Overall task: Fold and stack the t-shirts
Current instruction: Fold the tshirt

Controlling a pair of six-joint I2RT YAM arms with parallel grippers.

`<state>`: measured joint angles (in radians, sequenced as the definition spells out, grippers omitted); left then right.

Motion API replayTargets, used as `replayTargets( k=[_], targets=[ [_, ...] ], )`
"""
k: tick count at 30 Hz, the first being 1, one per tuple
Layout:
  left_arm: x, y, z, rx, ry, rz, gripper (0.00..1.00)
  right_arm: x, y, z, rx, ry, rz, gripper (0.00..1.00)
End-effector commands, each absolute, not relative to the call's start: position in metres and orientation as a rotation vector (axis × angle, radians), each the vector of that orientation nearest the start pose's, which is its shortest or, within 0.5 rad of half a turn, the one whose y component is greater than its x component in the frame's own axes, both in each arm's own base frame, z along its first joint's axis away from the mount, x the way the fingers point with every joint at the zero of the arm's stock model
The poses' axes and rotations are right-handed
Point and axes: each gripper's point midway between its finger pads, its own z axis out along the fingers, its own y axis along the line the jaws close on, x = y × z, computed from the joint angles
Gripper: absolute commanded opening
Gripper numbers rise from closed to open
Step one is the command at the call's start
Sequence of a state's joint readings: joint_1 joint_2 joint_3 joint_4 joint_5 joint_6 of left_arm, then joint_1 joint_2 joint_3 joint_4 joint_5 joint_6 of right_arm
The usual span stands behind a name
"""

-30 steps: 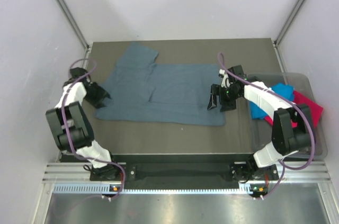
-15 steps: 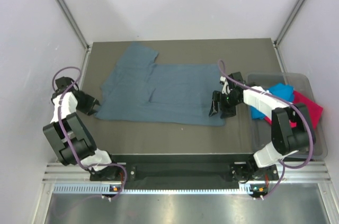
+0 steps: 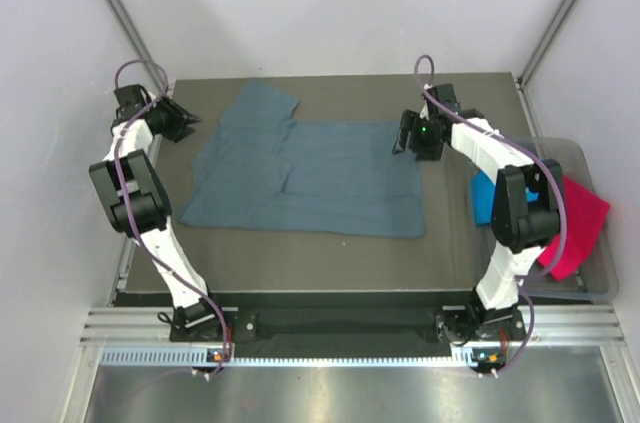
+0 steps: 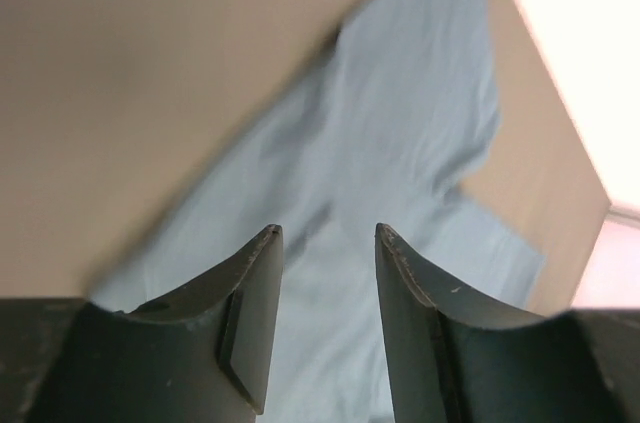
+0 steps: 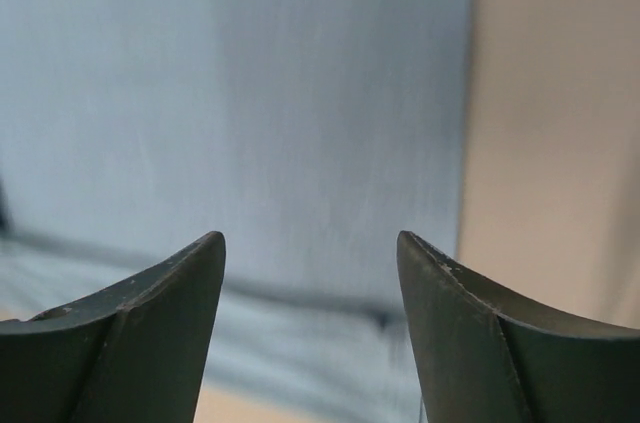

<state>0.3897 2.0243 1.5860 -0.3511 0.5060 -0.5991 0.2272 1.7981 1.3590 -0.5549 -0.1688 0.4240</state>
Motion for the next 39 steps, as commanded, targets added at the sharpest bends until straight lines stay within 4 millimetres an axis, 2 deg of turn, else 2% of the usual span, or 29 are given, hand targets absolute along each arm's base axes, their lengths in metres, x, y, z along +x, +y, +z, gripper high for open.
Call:
replayTargets(
  k=[1, 2, 4, 5, 6, 8, 10, 11, 12, 13, 15, 17, 23, 27, 33, 34, 37, 39],
  targets=[
    [0.562, 0.104, 0.128, -0.732, 2.077, -0.768, 0.47, 0.466, 0.119, 0.119, 0.266, 2.460, 0.306, 0.68],
    [0.572, 0.108, 0.135, -0.709, 2.055, -0.758, 0.47, 0.484, 0.112, 0.132, 0.276, 2.411, 0.258, 0.68],
    [0.584, 0.110, 0.121, -0.713, 2.047, -0.744, 0.47, 0.502, 0.104, 0.122, 0.288, 2.411, 0.197, 0.65],
    [0.588, 0.109, 0.118, -0.708, 2.039, -0.742, 0.47, 0.518, 0.102, 0.134, 0.292, 2.368, 0.196, 0.64],
    [0.594, 0.111, 0.119, -0.703, 2.015, -0.738, 0.47, 0.526, 0.102, 0.122, 0.287, 2.377, 0.180, 0.62],
    [0.600, 0.108, 0.108, -0.704, 2.013, -0.759, 0.46, 0.549, 0.103, 0.124, 0.251, 2.328, 0.165, 0.59],
    [0.606, 0.100, 0.103, -0.701, 1.986, -0.833, 0.50, 0.562, 0.102, 0.122, 0.247, 2.308, 0.142, 0.57],
    [0.609, 0.097, 0.104, -0.687, 1.967, -0.875, 0.53, 0.574, 0.102, 0.118, 0.247, 2.301, 0.138, 0.57],
    [0.611, 0.094, 0.102, -0.705, 1.957, -0.911, 0.63, 0.578, 0.103, 0.114, 0.250, 2.312, 0.134, 0.57],
    [0.612, 0.093, 0.089, -0.727, 1.971, -0.927, 0.63, 0.583, 0.101, 0.111, 0.255, 2.315, 0.130, 0.57],
    [0.614, 0.094, 0.078, -0.764, 1.983, -0.927, 0.59, 0.599, 0.106, 0.101, 0.239, 2.321, 0.149, 0.57],
    [0.614, 0.096, 0.074, -0.777, 1.984, -0.912, 0.58, 0.611, 0.107, 0.096, 0.229, 2.317, 0.161, 0.56],
    [0.614, 0.102, 0.063, -0.804, 2.016, -0.870, 0.57, 0.618, 0.102, 0.081, 0.238, 2.324, 0.149, 0.53],
    [0.614, 0.092, 0.052, -0.819, 2.044, -0.863, 0.57, 0.614, 0.102, 0.069, 0.232, 2.358, 0.150, 0.51],
    [0.614, 0.080, 0.053, -0.838, 2.048, -0.845, 0.58, 0.602, 0.103, 0.050, 0.218, 2.428, 0.150, 0.44],
    [0.611, 0.078, 0.048, -0.855, 2.075, -0.833, 0.58, 0.601, 0.102, 0.048, 0.225, 2.435, 0.146, 0.44],
    [0.611, 0.076, 0.043, -0.833, 2.121, -0.760, 0.59, 0.601, 0.102, 0.043, 0.222, 2.449, 0.154, 0.42],
    [0.609, 0.081, 0.039, -0.837, 2.136, -0.719, 0.59, 0.599, 0.100, 0.036, 0.218, 2.472, 0.144, 0.38]
  ],
)
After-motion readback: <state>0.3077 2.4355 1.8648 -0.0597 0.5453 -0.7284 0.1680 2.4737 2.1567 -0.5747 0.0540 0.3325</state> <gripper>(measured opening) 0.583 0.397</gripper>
